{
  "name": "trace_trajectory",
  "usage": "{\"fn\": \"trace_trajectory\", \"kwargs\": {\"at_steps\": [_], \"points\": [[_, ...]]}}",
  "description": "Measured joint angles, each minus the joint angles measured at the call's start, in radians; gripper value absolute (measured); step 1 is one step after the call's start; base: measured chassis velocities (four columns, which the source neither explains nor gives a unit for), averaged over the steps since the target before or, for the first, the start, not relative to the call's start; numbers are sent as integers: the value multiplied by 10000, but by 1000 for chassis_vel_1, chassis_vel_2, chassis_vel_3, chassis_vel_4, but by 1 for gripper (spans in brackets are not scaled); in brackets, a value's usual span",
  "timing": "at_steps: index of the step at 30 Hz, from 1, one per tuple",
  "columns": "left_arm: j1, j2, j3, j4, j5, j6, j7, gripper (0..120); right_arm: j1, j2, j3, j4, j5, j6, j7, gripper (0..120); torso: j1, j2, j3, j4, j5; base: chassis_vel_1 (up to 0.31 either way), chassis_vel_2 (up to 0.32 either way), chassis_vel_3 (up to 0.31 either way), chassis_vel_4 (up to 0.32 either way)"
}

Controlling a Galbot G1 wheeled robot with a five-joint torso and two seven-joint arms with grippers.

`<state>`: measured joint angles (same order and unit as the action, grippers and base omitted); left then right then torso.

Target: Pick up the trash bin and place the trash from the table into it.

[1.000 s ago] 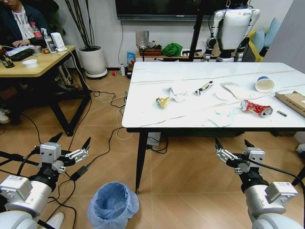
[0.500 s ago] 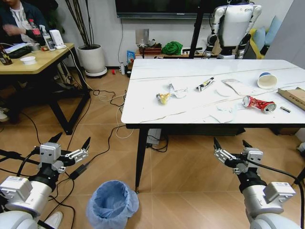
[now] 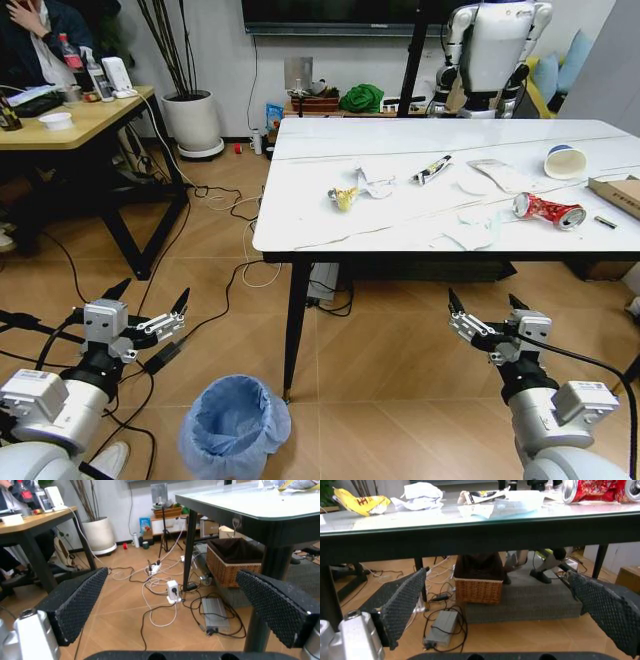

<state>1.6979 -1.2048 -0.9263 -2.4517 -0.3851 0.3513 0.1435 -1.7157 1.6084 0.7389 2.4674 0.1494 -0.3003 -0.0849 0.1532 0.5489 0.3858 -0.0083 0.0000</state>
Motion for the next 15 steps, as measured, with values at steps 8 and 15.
{"fn": "trace_trajectory", "kwargs": {"at_steps": [8,15], "points": [[-18,5,5,12,-2,-8,11,100,-17,0,0,-4,-4,-5,15,100,-146,-347,-200,0,0,0,0,0,0],[-27,19,-11,29,-11,-20,22,100,-10,-2,-8,-51,-6,-8,20,100,-256,-642,-387,0,0,0,0,0,0]]}}
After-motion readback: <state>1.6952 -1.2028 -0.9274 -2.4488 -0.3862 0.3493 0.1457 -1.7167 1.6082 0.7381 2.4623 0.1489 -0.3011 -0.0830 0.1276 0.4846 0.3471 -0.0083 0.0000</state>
